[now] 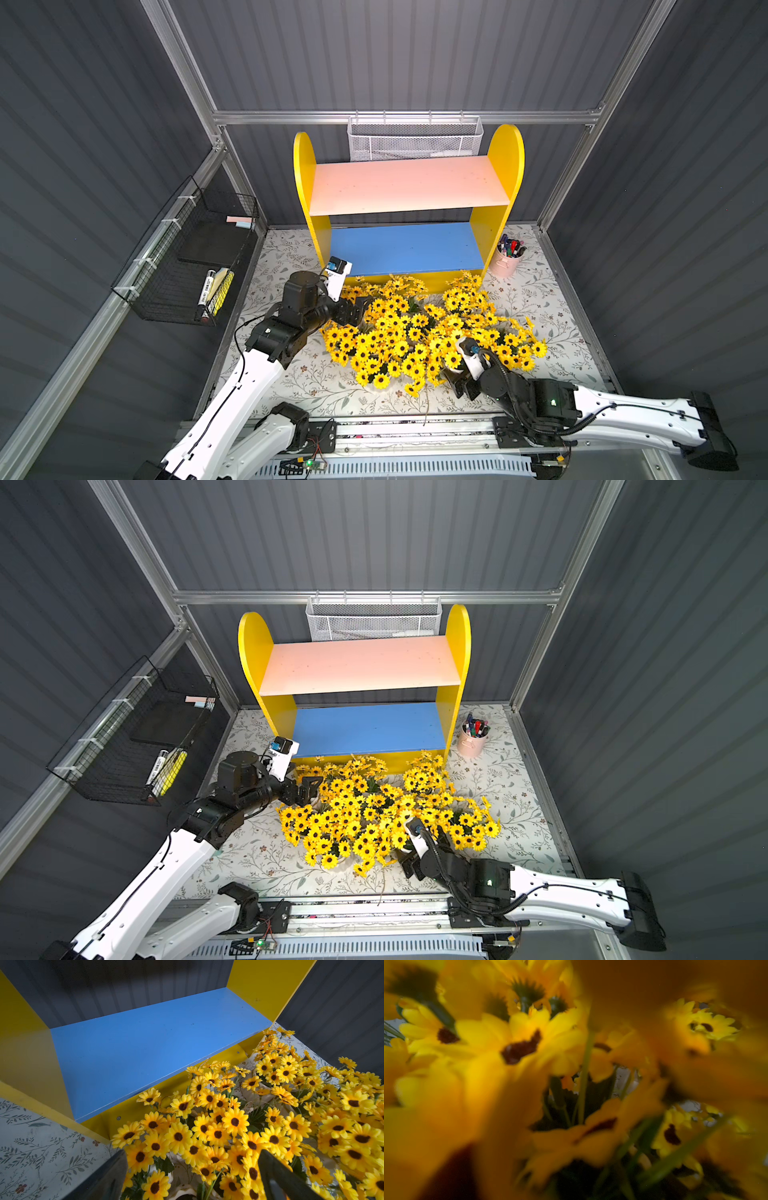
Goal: Take the sunflower pots off the shelves
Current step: Place the sunflower pot at the center of the board.
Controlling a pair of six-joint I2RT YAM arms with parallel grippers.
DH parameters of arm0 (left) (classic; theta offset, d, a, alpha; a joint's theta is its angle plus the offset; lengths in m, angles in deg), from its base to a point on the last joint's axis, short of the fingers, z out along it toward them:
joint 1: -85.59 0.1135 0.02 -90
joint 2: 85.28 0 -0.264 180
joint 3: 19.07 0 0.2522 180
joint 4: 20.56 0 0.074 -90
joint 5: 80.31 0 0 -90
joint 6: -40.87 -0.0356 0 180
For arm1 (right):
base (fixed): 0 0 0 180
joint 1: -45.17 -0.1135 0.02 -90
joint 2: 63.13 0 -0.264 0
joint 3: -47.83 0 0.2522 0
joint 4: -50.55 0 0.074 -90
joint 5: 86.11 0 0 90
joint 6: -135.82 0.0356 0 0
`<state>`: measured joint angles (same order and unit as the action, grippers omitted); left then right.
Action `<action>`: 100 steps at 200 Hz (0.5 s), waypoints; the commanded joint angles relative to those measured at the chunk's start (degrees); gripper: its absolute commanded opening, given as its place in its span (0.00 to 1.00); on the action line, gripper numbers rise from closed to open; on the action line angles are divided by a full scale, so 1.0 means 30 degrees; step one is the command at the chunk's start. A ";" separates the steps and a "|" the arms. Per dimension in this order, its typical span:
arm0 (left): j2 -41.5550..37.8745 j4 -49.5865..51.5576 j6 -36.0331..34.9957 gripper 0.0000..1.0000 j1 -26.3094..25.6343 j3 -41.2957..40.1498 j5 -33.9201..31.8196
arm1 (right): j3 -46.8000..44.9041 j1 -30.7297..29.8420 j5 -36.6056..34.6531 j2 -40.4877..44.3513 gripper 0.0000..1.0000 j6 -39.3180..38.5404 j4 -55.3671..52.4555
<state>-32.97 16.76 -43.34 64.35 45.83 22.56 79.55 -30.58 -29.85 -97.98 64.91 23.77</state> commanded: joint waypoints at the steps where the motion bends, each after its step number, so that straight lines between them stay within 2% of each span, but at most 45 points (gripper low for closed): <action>1: -0.0211 -0.0204 -0.0425 0.99 -0.0070 -0.0160 -0.0069 | -0.0301 -0.0184 -0.0956 -0.0272 0.00 0.1128 0.3481; 100: -0.0387 -0.0426 -0.0509 0.99 -0.0133 -0.0504 -0.0459 | -0.2696 -0.0240 -0.2311 -0.1387 0.00 0.3272 0.5446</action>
<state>-33.01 16.32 -43.37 64.29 45.52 22.36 72.79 -31.01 -33.04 -102.90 70.77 34.96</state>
